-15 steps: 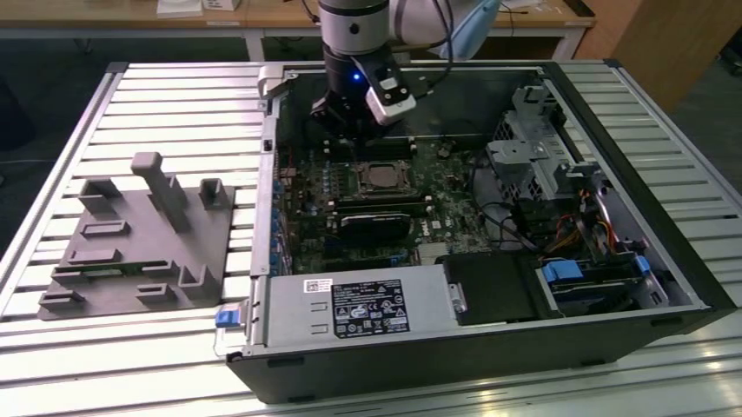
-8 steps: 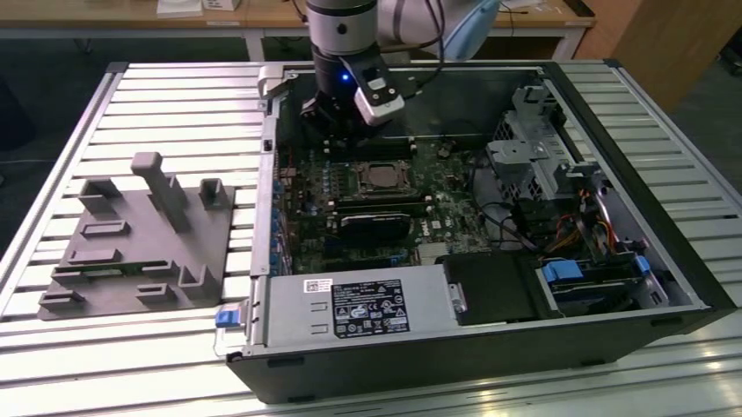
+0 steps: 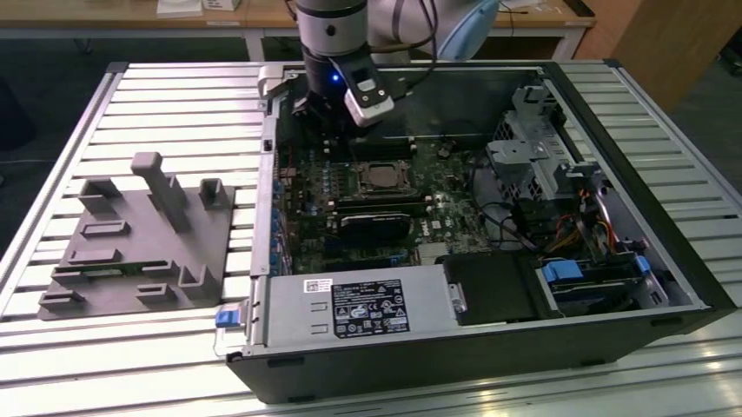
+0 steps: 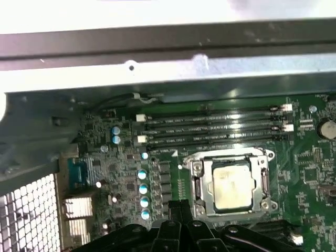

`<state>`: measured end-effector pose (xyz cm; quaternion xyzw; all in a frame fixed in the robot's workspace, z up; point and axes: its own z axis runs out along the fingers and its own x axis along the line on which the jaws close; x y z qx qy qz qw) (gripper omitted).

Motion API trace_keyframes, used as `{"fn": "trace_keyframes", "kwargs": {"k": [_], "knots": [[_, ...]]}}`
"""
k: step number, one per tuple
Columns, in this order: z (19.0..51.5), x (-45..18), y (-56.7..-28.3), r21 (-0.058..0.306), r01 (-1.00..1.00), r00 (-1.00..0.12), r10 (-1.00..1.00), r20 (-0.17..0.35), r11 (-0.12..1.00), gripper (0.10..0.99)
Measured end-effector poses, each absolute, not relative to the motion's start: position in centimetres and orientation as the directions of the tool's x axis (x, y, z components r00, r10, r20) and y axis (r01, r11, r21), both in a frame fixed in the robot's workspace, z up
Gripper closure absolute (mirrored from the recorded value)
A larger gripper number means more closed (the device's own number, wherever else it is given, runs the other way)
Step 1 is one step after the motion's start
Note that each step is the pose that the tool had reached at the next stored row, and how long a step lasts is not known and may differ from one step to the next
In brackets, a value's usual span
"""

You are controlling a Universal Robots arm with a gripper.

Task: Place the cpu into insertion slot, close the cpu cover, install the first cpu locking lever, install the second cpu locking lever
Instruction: 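Install the first cpu locking lever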

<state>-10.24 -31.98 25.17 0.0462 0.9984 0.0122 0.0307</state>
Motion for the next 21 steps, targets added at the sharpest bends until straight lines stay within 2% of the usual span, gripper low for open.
{"fn": "trace_keyframes", "kwargs": {"k": [9, 17, 21], "knots": [[25.17, -10.73, -32.05, 0.147, 0.091, -0.994, 0.099, -0.049, 0.985, 0.98], [25.17, -11.05, -32.09, 0.221, 0.09, -0.994, 0.101, -0.041, 0.971, 0.98], [25.17, -11.05, -32.09, 0.223, 0.09, -0.994, 0.101, -0.041, 0.971, 0.98]]}}
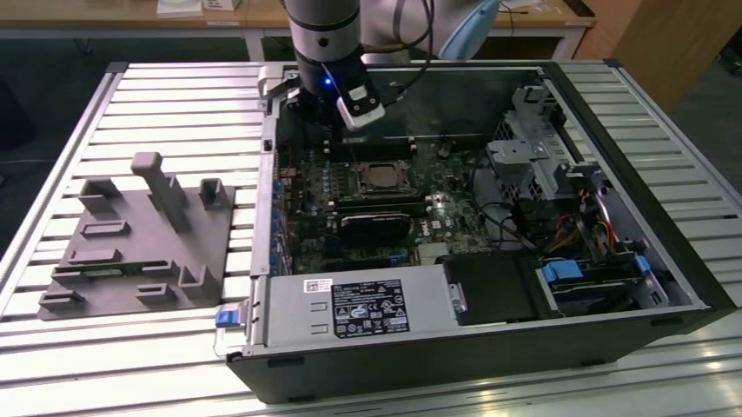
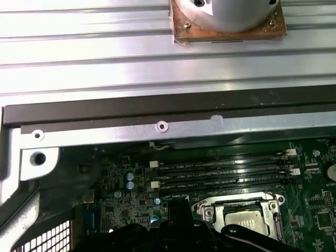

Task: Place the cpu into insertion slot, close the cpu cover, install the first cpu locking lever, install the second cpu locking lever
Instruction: 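Install the first cpu locking lever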

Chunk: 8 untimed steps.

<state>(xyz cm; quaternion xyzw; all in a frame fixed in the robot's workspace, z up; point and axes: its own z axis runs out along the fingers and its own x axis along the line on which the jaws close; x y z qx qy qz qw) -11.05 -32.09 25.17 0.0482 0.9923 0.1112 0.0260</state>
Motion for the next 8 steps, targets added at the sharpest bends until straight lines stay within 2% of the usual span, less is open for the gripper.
{"fn": "trace_keyframes", "kwargs": {"k": [8], "knots": [[25.1, -10.21, -32.08, 0.223, 0.09, -0.994, 0.101, -0.041, 0.971, 0.98]]}}
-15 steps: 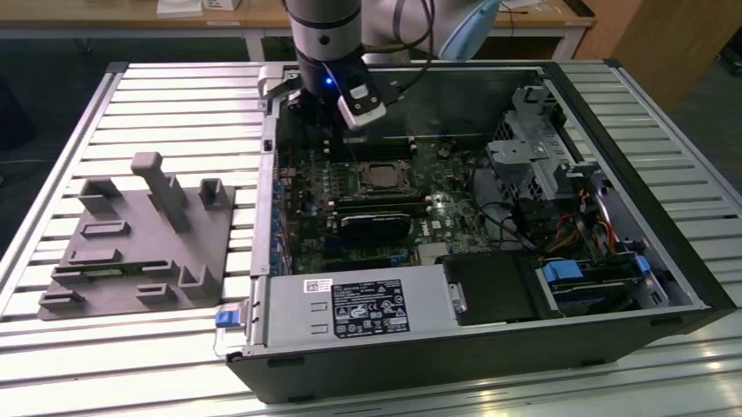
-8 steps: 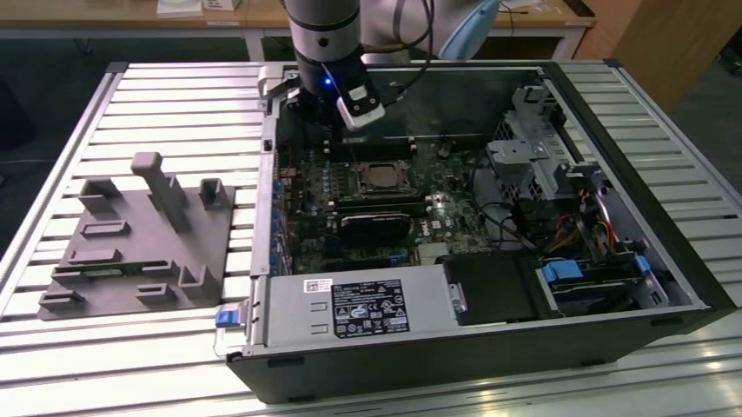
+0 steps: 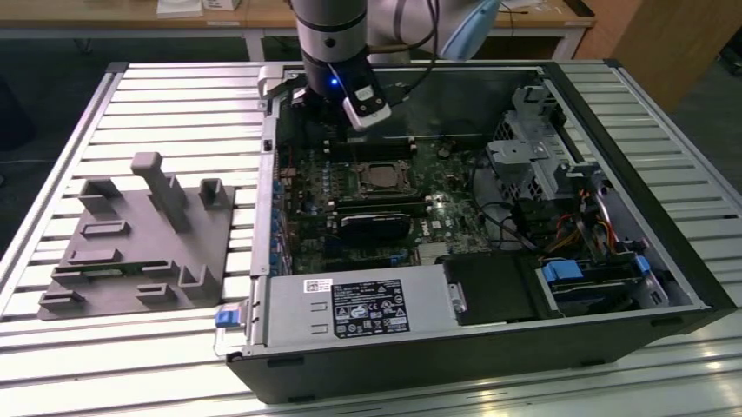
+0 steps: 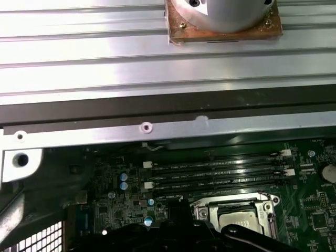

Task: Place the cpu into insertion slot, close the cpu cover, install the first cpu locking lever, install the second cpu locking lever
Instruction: 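Install the first cpu locking lever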

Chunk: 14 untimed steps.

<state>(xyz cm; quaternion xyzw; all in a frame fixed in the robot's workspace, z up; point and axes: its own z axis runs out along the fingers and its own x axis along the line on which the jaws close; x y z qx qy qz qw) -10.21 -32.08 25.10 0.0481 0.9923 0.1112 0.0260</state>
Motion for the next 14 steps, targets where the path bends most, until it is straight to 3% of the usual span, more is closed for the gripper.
{"fn": "trace_keyframes", "kwargs": {"k": [14], "knots": [[25.0, -6.3, -32.1, 0.223, 0.09, -0.994, 0.101, -0.041, 0.971, 0.98]]}}
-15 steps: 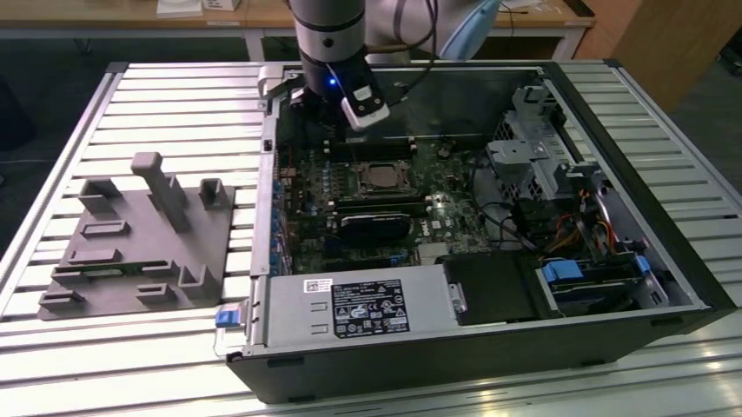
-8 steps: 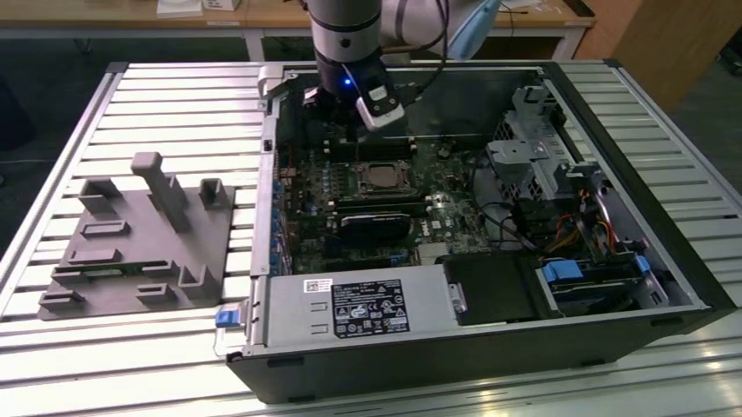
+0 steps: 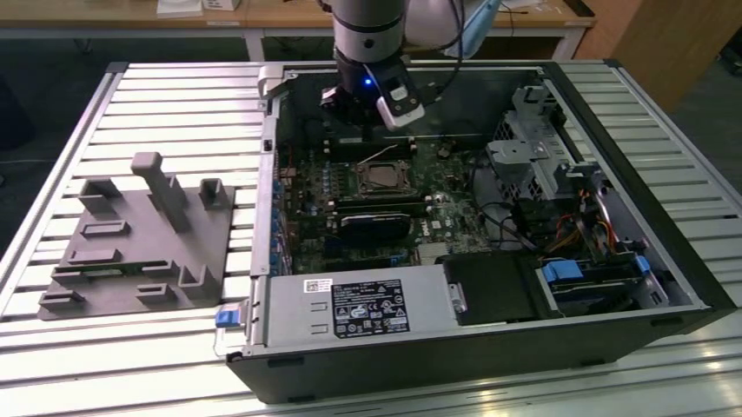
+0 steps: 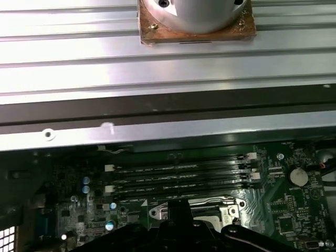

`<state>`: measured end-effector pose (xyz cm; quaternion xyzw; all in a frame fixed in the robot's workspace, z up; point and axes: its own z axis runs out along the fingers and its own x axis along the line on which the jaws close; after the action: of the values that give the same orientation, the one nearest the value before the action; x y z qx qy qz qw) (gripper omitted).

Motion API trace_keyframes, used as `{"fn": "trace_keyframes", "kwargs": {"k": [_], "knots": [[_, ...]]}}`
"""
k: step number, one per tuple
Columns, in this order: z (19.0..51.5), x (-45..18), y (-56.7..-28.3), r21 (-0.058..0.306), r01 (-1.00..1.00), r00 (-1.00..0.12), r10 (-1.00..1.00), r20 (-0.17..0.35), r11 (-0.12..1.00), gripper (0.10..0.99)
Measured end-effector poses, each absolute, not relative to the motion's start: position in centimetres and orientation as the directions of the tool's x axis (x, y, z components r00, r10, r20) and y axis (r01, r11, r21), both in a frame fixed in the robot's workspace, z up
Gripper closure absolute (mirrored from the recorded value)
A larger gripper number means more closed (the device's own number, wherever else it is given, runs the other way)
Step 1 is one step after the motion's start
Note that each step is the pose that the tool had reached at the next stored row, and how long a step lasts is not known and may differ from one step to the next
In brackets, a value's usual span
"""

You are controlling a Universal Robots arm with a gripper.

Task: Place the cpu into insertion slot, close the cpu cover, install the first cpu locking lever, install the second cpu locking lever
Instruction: 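Install the first cpu locking lever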

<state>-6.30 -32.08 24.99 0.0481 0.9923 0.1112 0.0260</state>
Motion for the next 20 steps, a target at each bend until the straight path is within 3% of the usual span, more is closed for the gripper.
{"fn": "trace_keyframes", "kwargs": {"k": [13, 20], "knots": [[25.0, -4.1, -32.1, 0.222, 0.09, -0.994, 0.101, -0.041, 0.971, 0.98], [24.6, -4.2, -32.1, 0.212, 0.082, -0.992, 0.1, -0.077, 0.974, 0.98]]}}
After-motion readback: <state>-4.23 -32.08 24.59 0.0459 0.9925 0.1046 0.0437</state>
